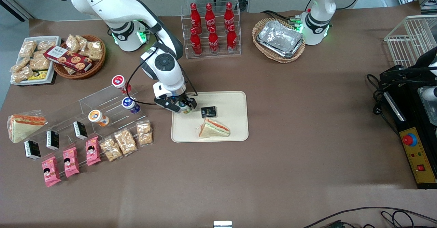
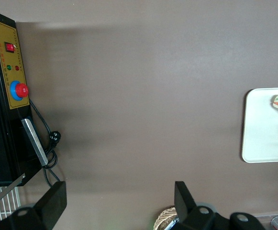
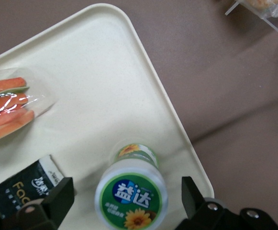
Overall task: Place green gum on tray
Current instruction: 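Lower the bottle onto the tray beside the black box and open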
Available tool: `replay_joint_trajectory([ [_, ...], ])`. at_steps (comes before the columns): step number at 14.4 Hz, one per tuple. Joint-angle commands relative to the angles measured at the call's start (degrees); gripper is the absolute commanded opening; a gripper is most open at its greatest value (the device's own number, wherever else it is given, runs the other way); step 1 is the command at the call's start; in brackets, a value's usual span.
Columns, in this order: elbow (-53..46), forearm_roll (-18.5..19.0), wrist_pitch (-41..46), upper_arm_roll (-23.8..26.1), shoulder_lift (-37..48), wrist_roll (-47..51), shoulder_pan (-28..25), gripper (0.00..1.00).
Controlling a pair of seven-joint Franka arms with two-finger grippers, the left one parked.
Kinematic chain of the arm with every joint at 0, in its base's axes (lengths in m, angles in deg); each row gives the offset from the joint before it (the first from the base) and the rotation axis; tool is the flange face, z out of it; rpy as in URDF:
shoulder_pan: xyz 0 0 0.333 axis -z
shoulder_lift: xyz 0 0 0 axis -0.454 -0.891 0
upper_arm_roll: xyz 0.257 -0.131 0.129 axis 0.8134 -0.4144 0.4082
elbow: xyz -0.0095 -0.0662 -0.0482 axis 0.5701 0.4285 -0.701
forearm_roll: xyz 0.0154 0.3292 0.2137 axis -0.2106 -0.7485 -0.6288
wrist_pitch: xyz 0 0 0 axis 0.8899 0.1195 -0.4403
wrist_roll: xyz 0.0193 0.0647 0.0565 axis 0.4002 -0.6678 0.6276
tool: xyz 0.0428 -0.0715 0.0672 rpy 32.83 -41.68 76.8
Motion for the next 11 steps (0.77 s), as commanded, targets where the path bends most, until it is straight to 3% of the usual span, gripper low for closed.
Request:
replay_joint_trajectory([
  [1,-0.56,1.75,-0.35,-0.1,1.12,1.2,0.29,1.0],
  [9,-9.86,0.26,20.19,0.52,12.37,-5.39,-0.06,1.0],
  [11,-15.65,-4.64,27.83,0.61,13.52,-9.42,-0.06,1.0],
])
